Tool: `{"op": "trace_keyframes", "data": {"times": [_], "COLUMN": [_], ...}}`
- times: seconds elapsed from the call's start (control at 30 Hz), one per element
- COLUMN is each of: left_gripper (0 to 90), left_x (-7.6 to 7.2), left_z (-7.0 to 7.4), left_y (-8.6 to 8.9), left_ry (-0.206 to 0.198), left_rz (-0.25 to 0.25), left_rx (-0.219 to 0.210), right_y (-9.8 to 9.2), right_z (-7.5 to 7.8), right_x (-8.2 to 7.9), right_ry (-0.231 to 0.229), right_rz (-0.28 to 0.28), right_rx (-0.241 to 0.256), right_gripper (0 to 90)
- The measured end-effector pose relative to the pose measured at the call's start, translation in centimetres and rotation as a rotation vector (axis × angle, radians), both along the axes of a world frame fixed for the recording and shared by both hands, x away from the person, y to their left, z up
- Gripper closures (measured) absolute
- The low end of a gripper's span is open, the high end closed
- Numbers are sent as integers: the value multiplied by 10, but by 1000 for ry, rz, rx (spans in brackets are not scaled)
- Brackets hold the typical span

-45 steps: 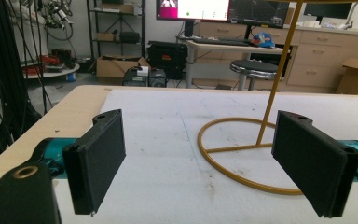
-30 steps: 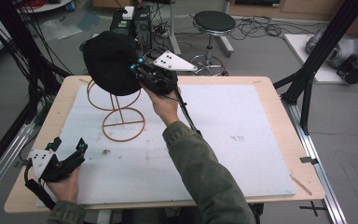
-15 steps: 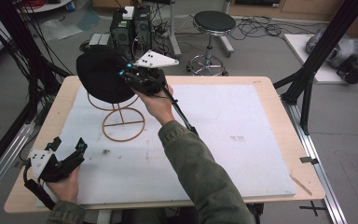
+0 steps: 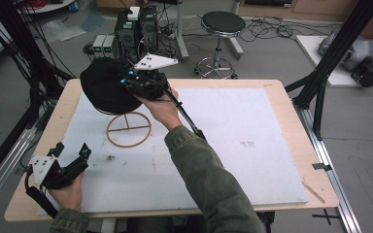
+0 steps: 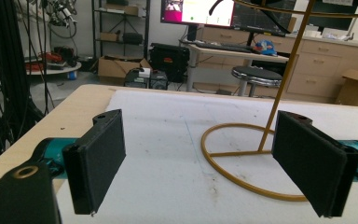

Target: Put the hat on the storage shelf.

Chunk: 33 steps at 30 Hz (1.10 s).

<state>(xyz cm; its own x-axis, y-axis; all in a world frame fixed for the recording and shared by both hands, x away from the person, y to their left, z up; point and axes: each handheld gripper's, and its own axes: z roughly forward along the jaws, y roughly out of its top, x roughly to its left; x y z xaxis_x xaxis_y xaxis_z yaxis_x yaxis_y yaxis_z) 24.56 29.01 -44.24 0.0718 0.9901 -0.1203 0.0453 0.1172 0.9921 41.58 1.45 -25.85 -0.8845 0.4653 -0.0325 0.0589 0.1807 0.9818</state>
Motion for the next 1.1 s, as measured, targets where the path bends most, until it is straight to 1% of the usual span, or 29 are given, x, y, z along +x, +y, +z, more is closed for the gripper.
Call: {"op": "trace_keyframes", "data": {"times": [0.03,0.13,0.23,0.33,0.53,0.67,0.77,0.83,0.97,1.07,1.1], "left_gripper": [176,177,177,178,181,181,181,181,181,181,181], "left_x": [0,0,0,0,-2,-1,-1,-2,-2,-2,-2], "left_z": [0,1,1,1,3,3,3,3,3,3,3], "left_y": [0,-1,-1,-1,-3,-3,-2,-1,0,0,0], "left_ry": [0,-5,-7,-5,-22,-22,-22,-19,-23,-23,-23], "left_rz": [1,1,0,-2,-1,-3,-1,3,11,10,9], "left_rx": [2,2,3,3,8,5,11,10,5,3,5], "right_y": [0,0,-1,0,2,2,1,1,0,0,0], "right_z": [0,-1,-1,-1,-3,-3,-5,-5,-6,-5,-5], "right_x": [0,1,2,2,3,4,6,7,8,8,8], "right_ry": [0,21,25,21,26,41,56,67,74,78,85], "right_rz": [0,3,-6,-7,-5,-21,-30,-31,-27,-27,-29], "right_rx": [0,-6,-3,-3,-3,-1,1,1,-3,7,10], "right_gripper": [843,838,833,825,803,758,733,693,666,616,616]}}
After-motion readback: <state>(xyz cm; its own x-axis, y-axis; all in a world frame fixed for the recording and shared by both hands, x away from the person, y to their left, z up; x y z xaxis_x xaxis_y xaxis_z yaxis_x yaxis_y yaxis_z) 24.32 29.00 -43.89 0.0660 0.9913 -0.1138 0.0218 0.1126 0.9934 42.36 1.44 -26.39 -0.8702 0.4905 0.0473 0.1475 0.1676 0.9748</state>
